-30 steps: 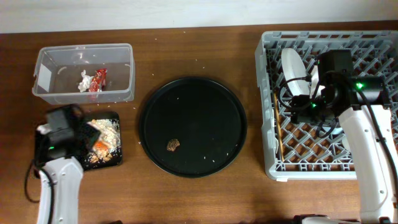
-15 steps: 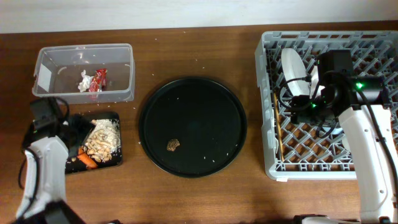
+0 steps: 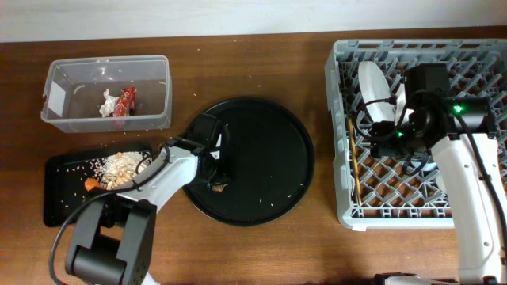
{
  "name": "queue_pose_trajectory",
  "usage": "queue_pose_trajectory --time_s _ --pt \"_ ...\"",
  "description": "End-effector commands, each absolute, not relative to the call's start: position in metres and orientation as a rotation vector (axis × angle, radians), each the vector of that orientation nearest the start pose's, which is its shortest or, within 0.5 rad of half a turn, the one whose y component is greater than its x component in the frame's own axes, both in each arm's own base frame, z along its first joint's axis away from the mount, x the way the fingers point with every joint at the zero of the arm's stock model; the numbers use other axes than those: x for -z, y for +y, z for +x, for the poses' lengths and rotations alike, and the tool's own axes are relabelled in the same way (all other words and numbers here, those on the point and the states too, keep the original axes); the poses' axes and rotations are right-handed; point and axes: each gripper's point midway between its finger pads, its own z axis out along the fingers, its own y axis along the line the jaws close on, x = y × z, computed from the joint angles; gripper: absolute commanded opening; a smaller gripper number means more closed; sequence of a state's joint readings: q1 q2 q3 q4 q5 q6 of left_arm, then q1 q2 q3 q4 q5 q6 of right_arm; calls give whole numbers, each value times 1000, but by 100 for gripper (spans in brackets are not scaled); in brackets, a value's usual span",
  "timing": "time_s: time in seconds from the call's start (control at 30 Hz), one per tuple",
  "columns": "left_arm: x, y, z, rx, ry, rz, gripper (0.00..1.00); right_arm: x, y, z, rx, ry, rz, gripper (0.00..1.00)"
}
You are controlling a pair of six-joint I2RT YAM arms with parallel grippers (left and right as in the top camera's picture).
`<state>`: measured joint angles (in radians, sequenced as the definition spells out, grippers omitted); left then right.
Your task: Sort waste into correct bins and load items into the dishwasher rack
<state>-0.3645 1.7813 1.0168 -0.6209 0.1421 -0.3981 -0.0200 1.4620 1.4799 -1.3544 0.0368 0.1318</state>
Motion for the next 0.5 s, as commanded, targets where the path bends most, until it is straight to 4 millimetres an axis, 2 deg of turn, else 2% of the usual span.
queue_pose_trajectory --time_s 0.0,0.03,0.17,0.23,0.33,0.43,0.47 --pt "13 -138 294 265 3082 -23 34 -201 -15 292 37 2896 243 72" --pt "14 -138 292 261 3090 -24 33 -201 -15 292 37 2896 243 72" --pt "13 -137 291 258 3096 -25 1 -201 -15 292 37 2896 243 72" --pt "8 -138 295 259 3093 -25 0 -201 -15 292 37 2896 243 72" --pt "-21 -139 315 210 3071 -27 0 -201 -15 292 37 2896 243 72" --pt "-33 -139 321 198 3063 -27 0 -201 -15 292 37 2896 243 72" --pt "-38 -133 323 142 3048 -31 0 -201 -15 292 37 2896 243 72"
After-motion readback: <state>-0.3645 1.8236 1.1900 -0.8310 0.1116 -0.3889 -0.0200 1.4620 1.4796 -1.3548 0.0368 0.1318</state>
